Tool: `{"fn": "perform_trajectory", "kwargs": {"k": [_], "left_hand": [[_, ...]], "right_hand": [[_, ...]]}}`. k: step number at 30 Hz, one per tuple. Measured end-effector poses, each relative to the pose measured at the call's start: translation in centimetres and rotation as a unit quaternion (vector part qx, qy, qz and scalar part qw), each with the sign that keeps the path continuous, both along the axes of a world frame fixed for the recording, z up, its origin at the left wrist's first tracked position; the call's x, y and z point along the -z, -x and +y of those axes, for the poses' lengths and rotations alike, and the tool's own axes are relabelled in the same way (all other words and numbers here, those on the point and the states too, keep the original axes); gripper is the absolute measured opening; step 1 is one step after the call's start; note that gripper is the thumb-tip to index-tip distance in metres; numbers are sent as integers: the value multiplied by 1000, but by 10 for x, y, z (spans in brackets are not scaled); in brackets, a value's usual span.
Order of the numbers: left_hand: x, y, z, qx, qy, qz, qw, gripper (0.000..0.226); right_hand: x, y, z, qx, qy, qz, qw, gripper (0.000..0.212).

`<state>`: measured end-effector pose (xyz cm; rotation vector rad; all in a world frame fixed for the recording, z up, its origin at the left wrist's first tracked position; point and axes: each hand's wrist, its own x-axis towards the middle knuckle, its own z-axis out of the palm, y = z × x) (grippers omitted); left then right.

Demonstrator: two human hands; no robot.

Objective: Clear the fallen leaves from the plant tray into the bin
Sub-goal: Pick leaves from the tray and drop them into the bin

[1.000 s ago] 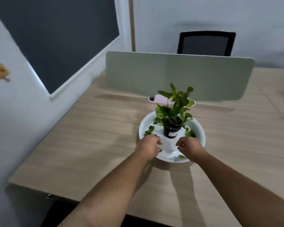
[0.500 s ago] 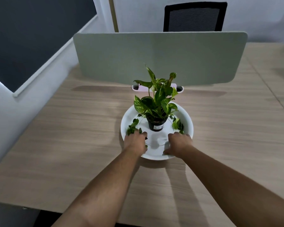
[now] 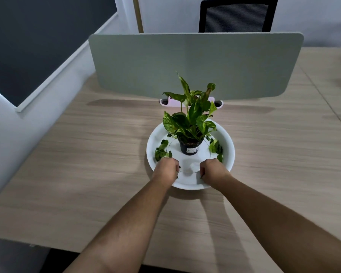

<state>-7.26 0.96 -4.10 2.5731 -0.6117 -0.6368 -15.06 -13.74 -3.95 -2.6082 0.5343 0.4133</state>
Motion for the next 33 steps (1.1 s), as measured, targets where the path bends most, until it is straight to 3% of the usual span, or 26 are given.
{"fn": "perform_trajectory", "kwargs": {"k": [7,18,24,33], "left_hand": [[-13,-6,10,-59,80,-31,995,11],[-50,-16,59,-127,118,-75,982,9],[-74,-17,188,-232,102,-105,962,10],[-61,55,439,-445,24,-91,891,13]], "right_hand": [[-16,-1,-8,81,-82,-98,989,15],[-45,-21,46,26,-126,-137,982,13],[-64,-64,169,-103,-162,-130,973,15],[-63,-75,416,-316,-221,-87,918,11]]}}
